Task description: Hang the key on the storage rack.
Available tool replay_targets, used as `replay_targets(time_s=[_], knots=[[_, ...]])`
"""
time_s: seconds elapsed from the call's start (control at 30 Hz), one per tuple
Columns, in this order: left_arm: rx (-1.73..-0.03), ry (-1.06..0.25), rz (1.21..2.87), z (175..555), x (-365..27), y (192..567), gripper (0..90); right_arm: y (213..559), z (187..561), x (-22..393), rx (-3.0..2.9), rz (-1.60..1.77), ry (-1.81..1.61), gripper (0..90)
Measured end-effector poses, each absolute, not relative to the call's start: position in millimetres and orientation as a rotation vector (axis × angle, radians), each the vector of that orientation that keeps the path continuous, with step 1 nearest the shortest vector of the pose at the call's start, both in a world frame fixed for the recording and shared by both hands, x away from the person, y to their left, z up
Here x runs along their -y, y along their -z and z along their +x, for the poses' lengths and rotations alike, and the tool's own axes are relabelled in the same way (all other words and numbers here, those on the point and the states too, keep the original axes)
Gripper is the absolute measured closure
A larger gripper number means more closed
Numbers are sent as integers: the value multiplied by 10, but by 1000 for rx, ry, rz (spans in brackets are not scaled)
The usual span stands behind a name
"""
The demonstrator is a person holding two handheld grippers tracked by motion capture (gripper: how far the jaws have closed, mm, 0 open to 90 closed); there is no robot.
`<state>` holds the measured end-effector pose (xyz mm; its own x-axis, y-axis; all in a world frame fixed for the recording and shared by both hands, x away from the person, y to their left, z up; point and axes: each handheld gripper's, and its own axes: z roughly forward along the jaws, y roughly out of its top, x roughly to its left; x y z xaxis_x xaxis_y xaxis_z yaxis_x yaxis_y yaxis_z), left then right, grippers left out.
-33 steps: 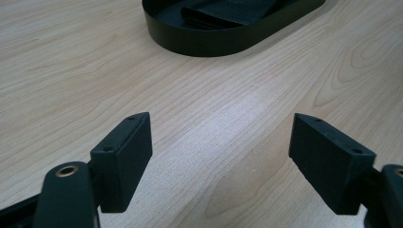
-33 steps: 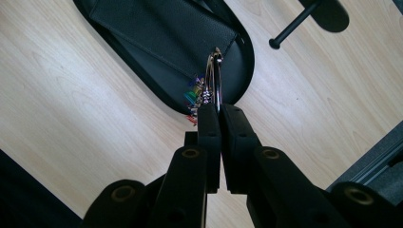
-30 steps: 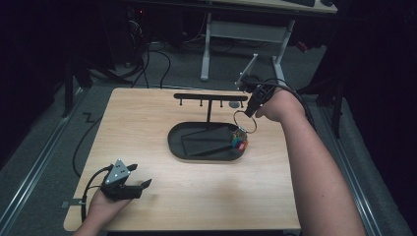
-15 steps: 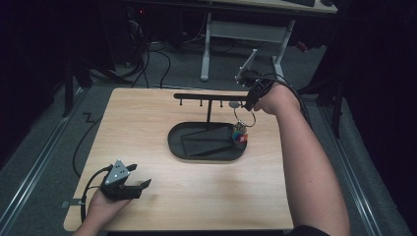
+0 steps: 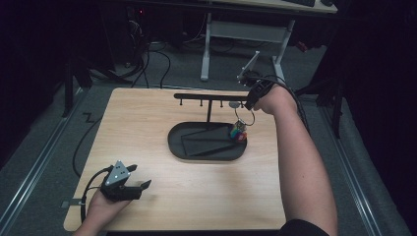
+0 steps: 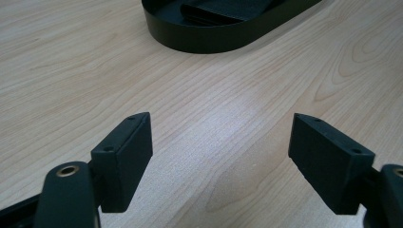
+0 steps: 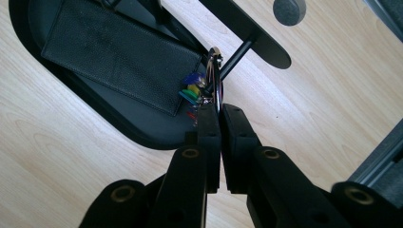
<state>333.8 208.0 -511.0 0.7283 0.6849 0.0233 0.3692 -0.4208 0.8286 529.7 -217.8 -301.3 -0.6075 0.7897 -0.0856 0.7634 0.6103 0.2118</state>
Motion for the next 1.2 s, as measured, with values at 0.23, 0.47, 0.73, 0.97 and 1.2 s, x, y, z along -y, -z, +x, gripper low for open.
replay_targets(time_s=[0.23, 0.47, 0.73, 0.97, 1.2], knots=[[-788, -461, 2057, 3324, -2061, 5105, 234, 3048, 5339, 2173, -2635, 1287, -227, 873], [-789, -455, 2057, 3337, -2062, 5110, 234, 3083, 5345, 2129, -2604, 1281, -197, 832], [-786, -442, 2063, 3341, -2044, 5101, 234, 3013, 5273, 2111, -2576, 1263, -219, 775], [-775, -439, 2072, 3334, -2017, 5096, 235, 2979, 5133, 2129, -2544, 1280, -274, 688], [-766, -433, 2076, 3332, -1991, 5098, 235, 3068, 4948, 2101, -2536, 1264, -314, 526]])
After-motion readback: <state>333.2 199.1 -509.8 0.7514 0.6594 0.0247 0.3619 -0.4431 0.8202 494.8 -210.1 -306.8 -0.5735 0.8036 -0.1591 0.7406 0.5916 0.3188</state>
